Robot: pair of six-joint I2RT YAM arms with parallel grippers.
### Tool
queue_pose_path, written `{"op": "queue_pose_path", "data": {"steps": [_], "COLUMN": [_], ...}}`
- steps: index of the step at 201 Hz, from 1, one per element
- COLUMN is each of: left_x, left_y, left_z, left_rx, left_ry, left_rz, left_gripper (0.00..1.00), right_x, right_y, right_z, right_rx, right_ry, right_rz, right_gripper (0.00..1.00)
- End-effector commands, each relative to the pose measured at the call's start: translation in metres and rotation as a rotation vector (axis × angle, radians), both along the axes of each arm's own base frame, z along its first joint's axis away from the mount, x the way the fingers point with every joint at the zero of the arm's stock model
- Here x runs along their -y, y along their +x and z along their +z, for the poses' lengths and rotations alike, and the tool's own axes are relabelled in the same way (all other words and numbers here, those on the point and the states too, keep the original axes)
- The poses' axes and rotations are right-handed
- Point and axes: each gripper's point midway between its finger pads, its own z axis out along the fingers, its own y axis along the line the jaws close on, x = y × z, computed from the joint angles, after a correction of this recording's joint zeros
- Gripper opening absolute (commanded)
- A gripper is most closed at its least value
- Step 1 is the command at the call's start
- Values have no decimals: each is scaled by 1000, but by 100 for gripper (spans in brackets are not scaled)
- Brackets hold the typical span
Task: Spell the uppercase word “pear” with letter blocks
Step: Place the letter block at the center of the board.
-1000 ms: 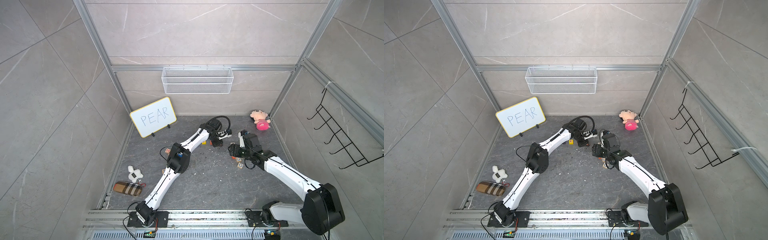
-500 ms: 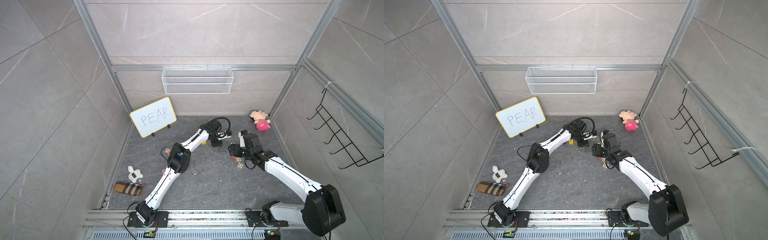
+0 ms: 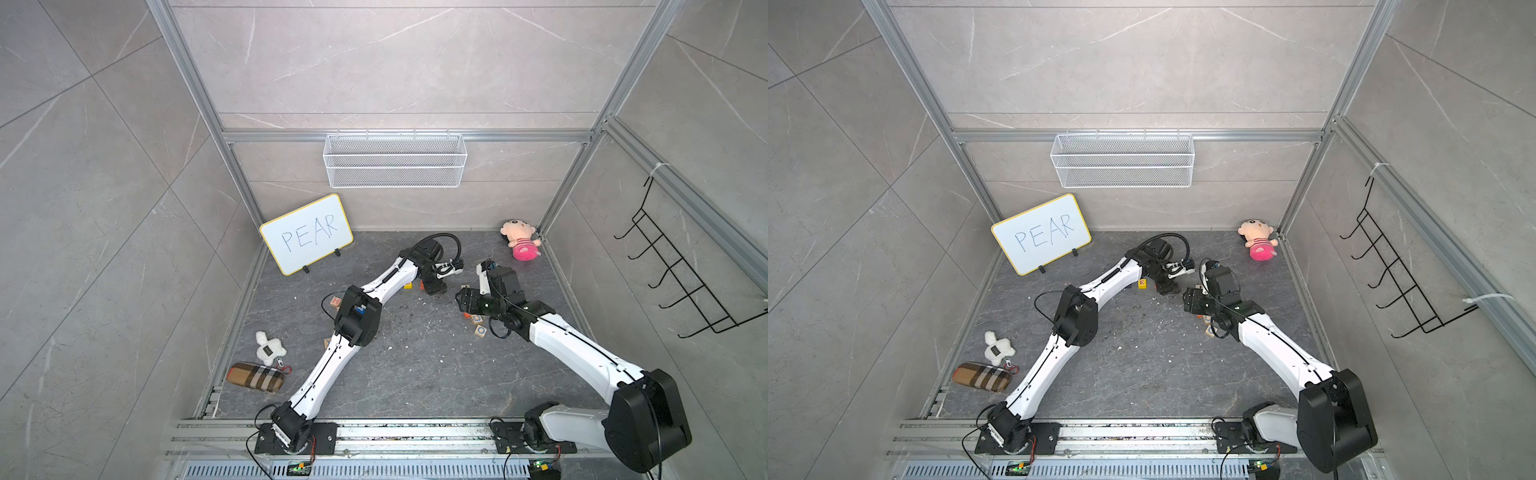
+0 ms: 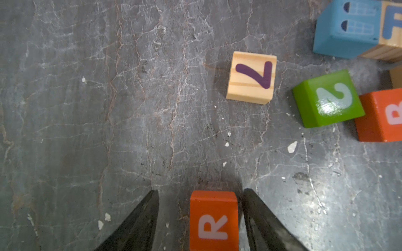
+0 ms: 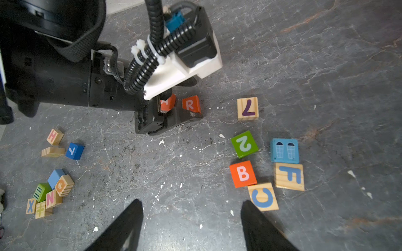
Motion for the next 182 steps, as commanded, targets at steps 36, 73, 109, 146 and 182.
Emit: {"op": "queue_pose_path", "data": {"steps": [36,73,109,146,182], "left_x": [13,5,-12,-33,-61], "left_y": [2,-6,-27,-48,-59], "left_z": [108,153,183,198,204], "left_rx": [126,176,188,194,216], "left_ry": [-165,-210,-250,-315,-348], "left_rz": [-14,-5,10,68,201], "left_gripper": [72,74,78,78,78], "right_x": [-1,-3,-5,-10,-21], "right_y": [4,5,9,18,35], "right_z": [10,13,7,1,-19], "right_rx": [23,26,8,-16,-102], "right_ry": [23,29,21,9,-26], "right_rz": [-6,-2,9,22,59], "right_gripper": [74,74,74,74,69]}}
